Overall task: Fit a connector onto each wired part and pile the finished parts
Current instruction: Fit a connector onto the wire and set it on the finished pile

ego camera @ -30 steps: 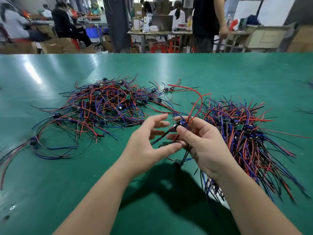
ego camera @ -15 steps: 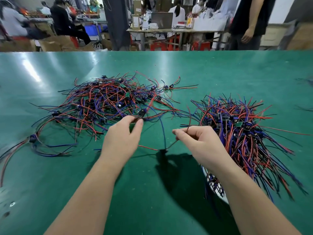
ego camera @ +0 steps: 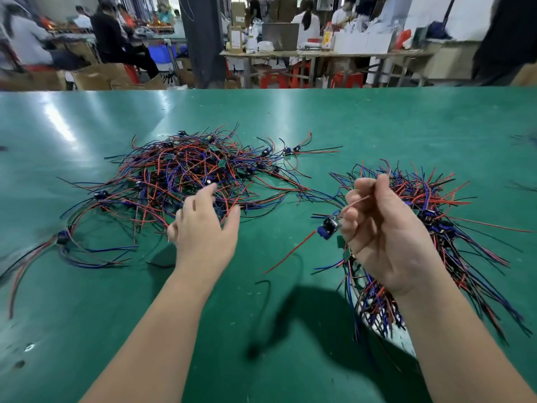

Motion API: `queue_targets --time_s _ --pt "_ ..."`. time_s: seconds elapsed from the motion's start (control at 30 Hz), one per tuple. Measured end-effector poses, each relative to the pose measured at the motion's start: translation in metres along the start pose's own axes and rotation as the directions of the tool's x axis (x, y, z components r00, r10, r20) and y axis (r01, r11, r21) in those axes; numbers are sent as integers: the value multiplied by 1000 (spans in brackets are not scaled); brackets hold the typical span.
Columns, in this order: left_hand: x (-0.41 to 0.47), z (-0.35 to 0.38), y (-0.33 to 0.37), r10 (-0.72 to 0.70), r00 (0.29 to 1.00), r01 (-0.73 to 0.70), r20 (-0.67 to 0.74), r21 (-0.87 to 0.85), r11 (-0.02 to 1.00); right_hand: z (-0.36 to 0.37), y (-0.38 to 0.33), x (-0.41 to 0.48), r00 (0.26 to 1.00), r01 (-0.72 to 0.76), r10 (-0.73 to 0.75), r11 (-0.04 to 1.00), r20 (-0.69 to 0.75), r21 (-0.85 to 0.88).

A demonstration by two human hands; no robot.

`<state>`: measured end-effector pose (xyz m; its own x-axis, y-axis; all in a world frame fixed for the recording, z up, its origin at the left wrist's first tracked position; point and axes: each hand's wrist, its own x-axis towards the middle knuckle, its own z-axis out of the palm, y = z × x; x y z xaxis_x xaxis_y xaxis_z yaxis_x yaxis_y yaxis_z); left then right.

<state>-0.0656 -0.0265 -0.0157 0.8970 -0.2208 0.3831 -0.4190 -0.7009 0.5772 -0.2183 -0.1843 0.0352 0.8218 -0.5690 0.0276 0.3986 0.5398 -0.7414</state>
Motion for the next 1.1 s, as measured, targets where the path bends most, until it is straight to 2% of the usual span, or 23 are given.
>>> queue_targets --time_s 0.07,0.1,0.13,0.2,0.27,0.33,0.43,0.53,0.6,0.73,0.83,0.9,0.97,1.03,1.07,1.1 --pt "-6 -5 12 160 979 -191 -130 -276 942 1 1 1 1000 7 -7 1000 -3 5" --pt "-11 -8 18 238 964 -267 -122 -447 854 2 2 0 1000 5 -5 1000 -3 -9" --pt "-17 -11 25 307 949 -289 -78 -604 742 3 3 0 1000 1 -1 1000 -4 -31" --pt "-30 -13 35 386 921 -200 57 -780 593 4 8 0 1000 -8 8 996 0 -84" --pt "-42 -10 44 380 913 -98 152 -820 564 4 12 -1 999 -13 17 995 35 -104" --pt "-48 -8 52 340 924 -44 174 -836 547 3 13 -1 997 -19 26 995 76 -94" --pt "-46 -13 57 288 917 115 274 -877 467 2 12 1 996 0 6 997 90 -74" --pt "-39 -16 54 218 864 356 454 -856 375 1 11 3 997 24 -19 998 71 -60" --pt "-38 -17 54 212 816 467 539 -828 309 1 11 4 999 25 -22 998 45 -63" --pt "-36 -14 55 222 761 566 610 -791 230 0 10 3 1000 18 -18 994 -2 -112" --pt "-36 -11 53 237 755 555 612 -788 267 -3 10 -1 999 43 -38 956 23 -290" --pt "-37 -9 51 252 750 513 611 -778 362 0 10 -5 997 49 -25 918 68 -393" --pt "-35 -6 48 196 776 458 600 -748 479 7 5 -5 997 41 -10 901 73 -432" --pt "-29 -2 41 92 861 325 500 -679 658 17 -5 2 998 51 -23 855 61 -517" --pt "-24 0 34 74 913 191 401 -582 790 23 -12 8 998 47 -19 827 55 -560" --pt "-20 1 27 97 948 40 303 -415 909 30 -21 16 999 33 -5 802 48 -597"
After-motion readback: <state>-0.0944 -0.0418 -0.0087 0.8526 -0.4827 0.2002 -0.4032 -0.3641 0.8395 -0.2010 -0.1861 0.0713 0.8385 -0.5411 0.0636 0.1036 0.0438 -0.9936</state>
